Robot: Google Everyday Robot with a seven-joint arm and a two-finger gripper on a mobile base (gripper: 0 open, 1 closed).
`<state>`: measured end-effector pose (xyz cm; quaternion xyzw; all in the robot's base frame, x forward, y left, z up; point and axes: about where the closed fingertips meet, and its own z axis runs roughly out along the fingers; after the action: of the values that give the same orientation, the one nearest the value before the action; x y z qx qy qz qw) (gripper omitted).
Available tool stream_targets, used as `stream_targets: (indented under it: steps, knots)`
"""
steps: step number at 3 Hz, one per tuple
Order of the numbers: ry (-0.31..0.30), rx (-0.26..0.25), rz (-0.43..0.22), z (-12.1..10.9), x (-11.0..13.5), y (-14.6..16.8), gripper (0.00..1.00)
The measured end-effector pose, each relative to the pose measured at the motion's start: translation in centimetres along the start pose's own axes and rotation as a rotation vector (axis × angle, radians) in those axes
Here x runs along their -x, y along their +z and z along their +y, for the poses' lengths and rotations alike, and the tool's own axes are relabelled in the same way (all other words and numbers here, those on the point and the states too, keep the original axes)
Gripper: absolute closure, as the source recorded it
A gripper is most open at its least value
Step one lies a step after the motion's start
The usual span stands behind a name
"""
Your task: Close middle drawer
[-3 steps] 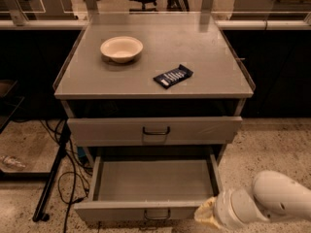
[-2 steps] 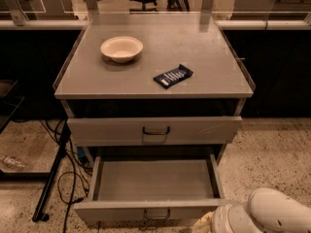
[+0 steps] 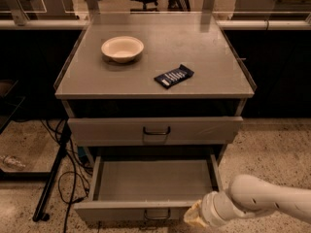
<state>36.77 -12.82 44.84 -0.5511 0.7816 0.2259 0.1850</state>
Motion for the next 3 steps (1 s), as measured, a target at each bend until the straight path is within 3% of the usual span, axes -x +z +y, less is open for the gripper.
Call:
stream_targets:
  steps: [1,3]
  knots:
    - [-0.011,-0.012,-0.007,-1.75,0.94,0.28,0.86]
    - [-0.010,-0.005,0.006,-1.41,0.89,0.79,0.24]
